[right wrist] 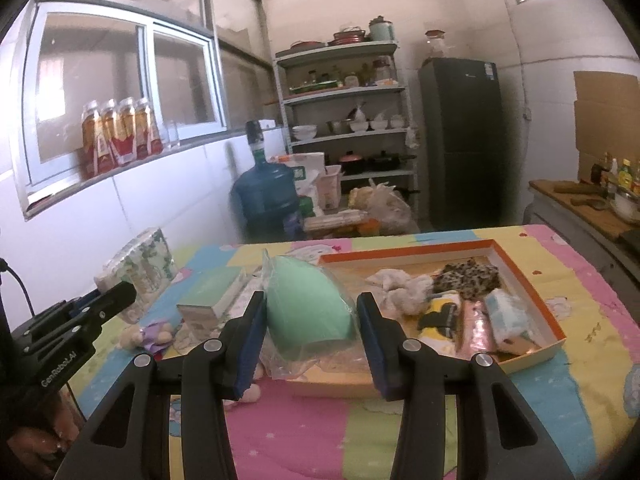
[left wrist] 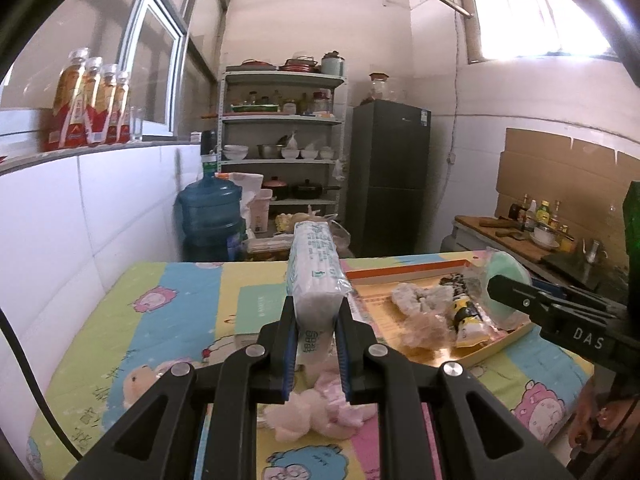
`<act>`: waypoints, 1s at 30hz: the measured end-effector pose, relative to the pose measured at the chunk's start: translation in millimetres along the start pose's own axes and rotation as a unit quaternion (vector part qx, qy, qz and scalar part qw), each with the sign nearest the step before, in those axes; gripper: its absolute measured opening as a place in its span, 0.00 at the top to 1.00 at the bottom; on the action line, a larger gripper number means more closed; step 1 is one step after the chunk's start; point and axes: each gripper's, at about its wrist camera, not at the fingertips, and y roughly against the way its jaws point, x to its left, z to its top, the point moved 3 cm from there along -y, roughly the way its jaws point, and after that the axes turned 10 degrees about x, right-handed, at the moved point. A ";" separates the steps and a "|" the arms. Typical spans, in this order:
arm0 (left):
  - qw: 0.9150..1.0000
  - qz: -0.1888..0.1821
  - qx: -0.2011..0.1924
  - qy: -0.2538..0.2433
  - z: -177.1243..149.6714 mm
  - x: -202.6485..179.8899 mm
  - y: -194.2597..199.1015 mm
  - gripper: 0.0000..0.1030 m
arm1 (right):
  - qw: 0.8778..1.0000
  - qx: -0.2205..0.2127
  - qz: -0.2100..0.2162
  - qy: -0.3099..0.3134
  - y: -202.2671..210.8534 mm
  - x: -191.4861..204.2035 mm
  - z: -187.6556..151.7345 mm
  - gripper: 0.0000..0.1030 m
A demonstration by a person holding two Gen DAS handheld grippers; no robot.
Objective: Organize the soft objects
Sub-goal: 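Close the right gripper on the bagged green sponge and lift it, then carry the tissue pack and green sponge over the cardboard box with both grippers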
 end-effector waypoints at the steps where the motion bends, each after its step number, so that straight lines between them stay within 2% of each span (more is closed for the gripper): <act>1: 1.000 -0.002 0.000 -0.002 0.8 -2.9 -1.0 0.83 | 1.000 -0.001 -0.002 -0.002 1.3 -3.6 0.0 0.54; 30: 0.996 -0.073 0.026 -0.041 9.8 -96.7 -50.4 0.83 | 0.997 -0.016 -0.045 -0.060 14.9 -101.7 -1.6 0.54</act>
